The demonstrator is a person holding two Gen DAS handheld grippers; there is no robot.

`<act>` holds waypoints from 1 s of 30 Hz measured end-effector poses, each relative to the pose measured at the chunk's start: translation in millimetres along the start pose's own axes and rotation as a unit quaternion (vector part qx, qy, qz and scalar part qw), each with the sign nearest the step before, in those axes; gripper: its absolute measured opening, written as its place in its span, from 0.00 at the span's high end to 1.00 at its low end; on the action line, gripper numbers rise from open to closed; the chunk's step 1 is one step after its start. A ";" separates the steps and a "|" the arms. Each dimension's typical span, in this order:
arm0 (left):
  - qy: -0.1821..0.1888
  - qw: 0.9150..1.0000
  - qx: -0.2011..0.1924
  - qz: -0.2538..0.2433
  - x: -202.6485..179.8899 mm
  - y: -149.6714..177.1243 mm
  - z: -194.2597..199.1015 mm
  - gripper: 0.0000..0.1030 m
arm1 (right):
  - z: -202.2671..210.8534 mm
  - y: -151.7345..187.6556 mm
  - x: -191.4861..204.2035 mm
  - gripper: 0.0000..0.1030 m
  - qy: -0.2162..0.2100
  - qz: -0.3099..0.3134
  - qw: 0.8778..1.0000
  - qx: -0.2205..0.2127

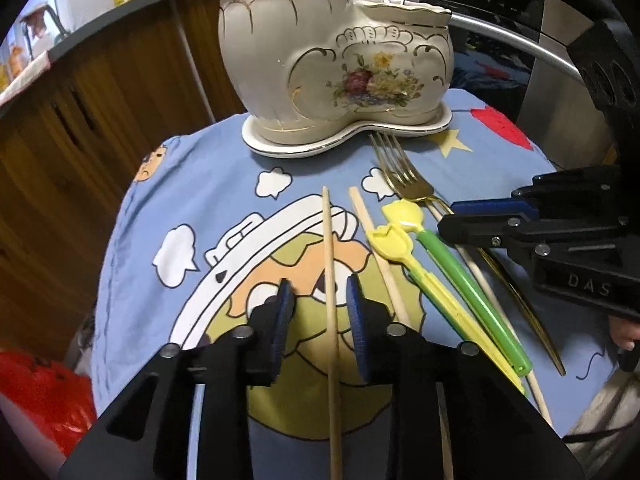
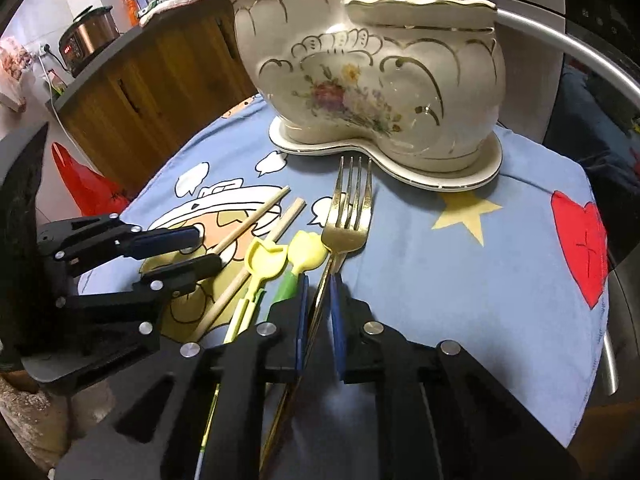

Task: Organize utensils
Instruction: 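Carry chopstick to tall cup while right tool carries gold fork to small cup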

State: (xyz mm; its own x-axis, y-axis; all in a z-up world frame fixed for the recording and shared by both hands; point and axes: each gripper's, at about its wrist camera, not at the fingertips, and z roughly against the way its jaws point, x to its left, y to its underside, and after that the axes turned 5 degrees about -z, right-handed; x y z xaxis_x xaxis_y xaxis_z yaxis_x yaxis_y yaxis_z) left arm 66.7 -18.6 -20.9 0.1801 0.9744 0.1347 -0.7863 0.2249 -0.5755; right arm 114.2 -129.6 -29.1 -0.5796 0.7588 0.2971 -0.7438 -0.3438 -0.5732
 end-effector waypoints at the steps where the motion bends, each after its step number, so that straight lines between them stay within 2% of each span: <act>1: 0.009 1.000 -0.001 -0.003 -1.4 0.0 0.1 0.88 | 2.5 1.2 -0.3 0.93 -0.003 0.001 1.000 -0.003; 3: -0.003 1.000 -0.002 -0.018 -6.1 0.3 0.3 0.95 | 9.0 3.0 -0.3 0.94 -0.007 0.003 1.000 -0.010; 8: 0.002 1.000 -0.010 -0.011 -4.7 4.2 5.7 0.95 | 30.8 5.8 1.0 0.95 -0.017 0.011 0.999 -0.037; 14: 0.014 0.997 -0.077 0.021 8.6 9.7 40.3 0.95 | 62.8 7.5 3.6 0.94 -0.045 0.023 0.995 -0.090; 17: 0.022 0.989 -0.139 0.038 17.3 7.1 66.2 0.95 | 81.5 8.0 7.4 0.94 -0.045 0.036 0.989 -0.135; 22: 0.035 0.973 -0.220 0.056 23.5 1.9 90.4 0.95 | 103.6 9.4 15.3 0.95 -0.035 0.060 0.975 -0.213; 27: 0.033 0.966 -0.250 0.057 19.2 -6.2 97.3 0.95 | 112.8 0.5 12.1 0.95 -0.022 0.058 0.964 -0.259; 30: 0.033 0.962 -0.267 0.048 15.7 -10.2 100.7 0.95 | 115.5 -5.3 10.4 0.95 -0.012 0.060 0.961 -0.270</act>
State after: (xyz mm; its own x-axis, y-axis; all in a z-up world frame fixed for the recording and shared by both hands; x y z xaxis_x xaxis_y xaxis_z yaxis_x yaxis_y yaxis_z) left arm 18.0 -5.9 68.3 0.1721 0.9849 0.0183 -0.3880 0.0849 -0.9177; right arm 73.6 -183.8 65.3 -0.6623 0.7167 0.2183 -0.3947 -0.0861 -0.9147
